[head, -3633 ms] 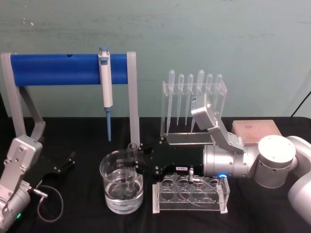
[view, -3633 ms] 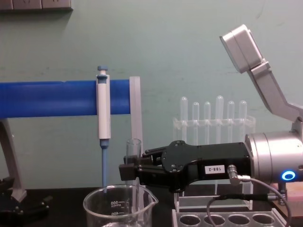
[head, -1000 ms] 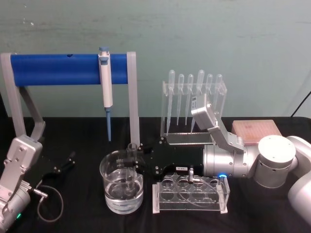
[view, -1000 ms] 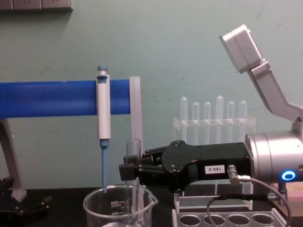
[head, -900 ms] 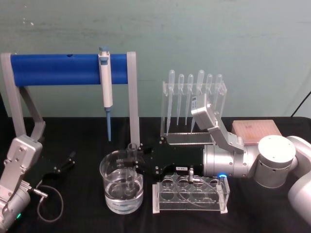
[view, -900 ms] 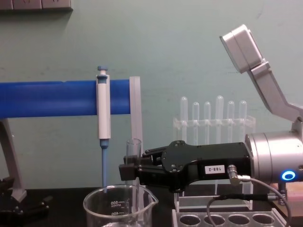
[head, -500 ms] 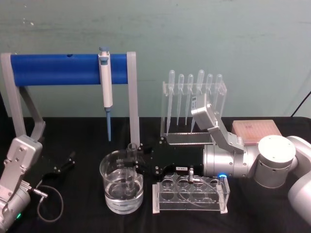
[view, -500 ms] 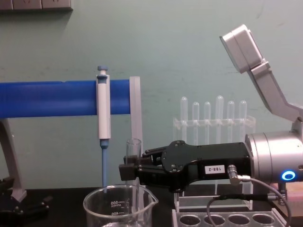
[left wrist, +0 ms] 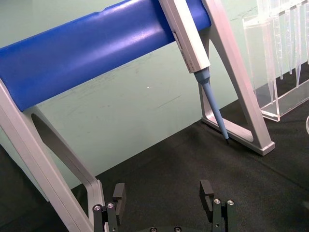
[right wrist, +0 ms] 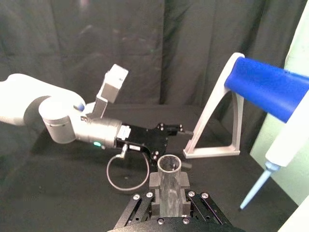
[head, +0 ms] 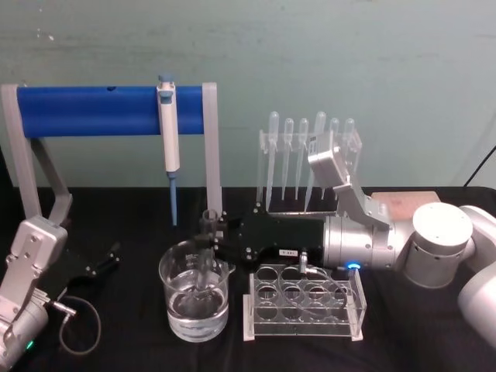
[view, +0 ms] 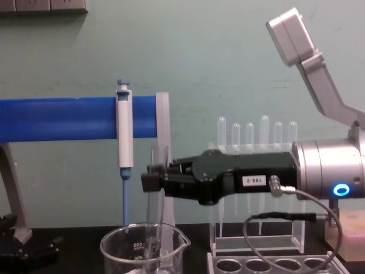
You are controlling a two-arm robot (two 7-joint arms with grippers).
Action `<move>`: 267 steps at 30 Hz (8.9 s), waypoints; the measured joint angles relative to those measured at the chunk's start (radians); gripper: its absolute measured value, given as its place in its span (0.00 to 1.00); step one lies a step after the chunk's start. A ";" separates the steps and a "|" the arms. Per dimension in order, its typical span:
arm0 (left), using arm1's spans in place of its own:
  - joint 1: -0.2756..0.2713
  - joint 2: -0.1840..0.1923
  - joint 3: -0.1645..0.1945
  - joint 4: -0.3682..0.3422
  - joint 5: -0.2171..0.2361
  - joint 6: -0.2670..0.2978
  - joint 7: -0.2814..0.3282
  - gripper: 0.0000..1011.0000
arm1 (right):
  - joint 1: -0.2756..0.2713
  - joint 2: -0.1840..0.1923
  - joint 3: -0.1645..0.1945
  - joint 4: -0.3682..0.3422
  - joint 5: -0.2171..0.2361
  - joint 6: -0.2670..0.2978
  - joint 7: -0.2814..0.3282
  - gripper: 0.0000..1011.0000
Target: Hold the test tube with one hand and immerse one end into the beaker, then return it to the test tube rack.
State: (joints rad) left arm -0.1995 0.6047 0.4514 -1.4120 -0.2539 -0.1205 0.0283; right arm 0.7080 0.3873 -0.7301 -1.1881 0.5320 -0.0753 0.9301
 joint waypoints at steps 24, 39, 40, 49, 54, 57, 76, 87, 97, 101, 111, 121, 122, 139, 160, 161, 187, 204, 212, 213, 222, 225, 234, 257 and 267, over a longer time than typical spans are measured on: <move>0.000 0.000 0.000 0.000 0.000 0.000 0.000 0.99 | 0.066 0.058 0.021 -0.137 0.069 0.130 -0.025 0.22; 0.000 0.000 0.000 0.000 0.000 0.000 0.000 0.99 | 0.106 0.139 0.039 -0.220 0.134 0.200 -0.039 0.22; 0.000 0.000 0.000 0.000 0.000 0.000 0.000 0.99 | 0.105 0.146 0.042 -0.227 0.138 0.201 -0.041 0.22; 0.000 0.000 0.000 0.000 0.000 0.000 0.000 0.99 | 0.066 0.221 0.071 -0.284 0.168 0.188 -0.059 0.22; 0.000 0.000 0.000 0.000 0.000 0.000 0.000 0.99 | 0.028 0.270 0.089 -0.310 0.184 0.178 -0.066 0.22; 0.000 0.000 0.000 0.000 0.000 0.000 0.000 0.99 | -0.001 0.302 0.106 -0.325 0.197 0.170 -0.072 0.22; 0.000 0.000 0.000 0.000 0.000 0.000 0.000 0.99 | -0.138 0.383 0.155 -0.384 0.212 0.136 -0.103 0.22; 0.000 0.000 0.000 0.000 0.000 0.000 0.000 0.99 | -0.207 0.409 0.176 -0.425 0.200 0.119 -0.116 0.22; 0.000 0.000 0.000 0.000 0.000 0.000 0.000 0.99 | -0.238 0.401 0.182 -0.409 0.182 0.104 -0.118 0.22; 0.000 0.000 0.000 0.000 0.000 0.000 0.000 0.99 | -0.241 0.395 0.185 -0.397 0.176 0.098 -0.116 0.22; 0.000 0.000 0.000 0.000 0.000 0.000 0.000 0.99 | -0.241 0.368 0.185 -0.355 0.168 0.088 -0.099 0.22; 0.000 0.000 0.000 0.000 0.000 0.000 0.000 0.99 | -0.231 0.340 0.176 -0.313 0.156 0.076 -0.084 0.22; 0.000 0.000 0.000 0.000 0.000 0.000 0.000 0.99 | -0.230 0.337 0.173 -0.309 0.151 0.074 -0.082 0.22; 0.000 0.000 0.000 0.000 0.000 0.000 0.000 0.99 | -0.227 0.310 0.152 -0.269 0.086 0.035 -0.078 0.22; 0.000 0.000 0.000 0.000 0.000 0.000 0.000 0.99 | -0.240 0.287 0.150 -0.242 0.053 0.019 -0.079 0.22; 0.000 0.000 0.000 0.000 0.000 0.000 0.000 0.99 | -0.241 0.286 0.150 -0.240 0.052 0.019 -0.079 0.22; 0.000 0.000 0.000 0.000 0.000 0.000 0.000 0.99 | -0.247 0.279 0.153 -0.232 0.044 0.025 -0.083 0.22; 0.000 0.000 0.000 0.000 0.000 0.000 0.000 0.99 | -0.247 0.281 0.154 -0.233 0.046 0.024 -0.083 0.72; 0.000 0.000 0.000 0.000 0.000 0.000 0.000 0.99 | -0.269 0.290 0.185 -0.282 0.061 -0.014 -0.087 0.96; 0.000 0.000 0.000 0.000 0.000 0.000 0.000 0.99 | -0.272 0.292 0.189 -0.288 0.063 -0.017 -0.088 0.97; 0.000 0.000 0.000 0.000 0.000 0.000 0.000 0.99 | -0.313 0.301 0.252 -0.365 0.111 -0.050 -0.126 0.99; 0.000 0.000 0.000 0.000 0.000 0.000 0.000 0.99 | -0.334 0.294 0.282 -0.378 0.117 -0.052 -0.181 0.99; 0.000 0.000 0.000 0.000 0.000 0.000 0.000 0.99 | -0.389 0.230 0.353 -0.348 0.047 0.055 -0.510 0.99; 0.000 0.000 0.000 0.000 0.000 0.000 0.000 0.99 | -0.391 0.074 0.388 -0.211 -0.095 0.118 -0.832 0.99; 0.000 0.000 0.000 0.000 0.000 0.000 0.000 0.99 | -0.391 0.076 0.387 -0.212 -0.093 0.120 -0.832 0.99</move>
State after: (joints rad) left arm -0.1995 0.6047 0.4514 -1.4120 -0.2539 -0.1205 0.0283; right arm 0.3175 0.4635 -0.3428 -1.4003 0.4394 0.0442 0.0979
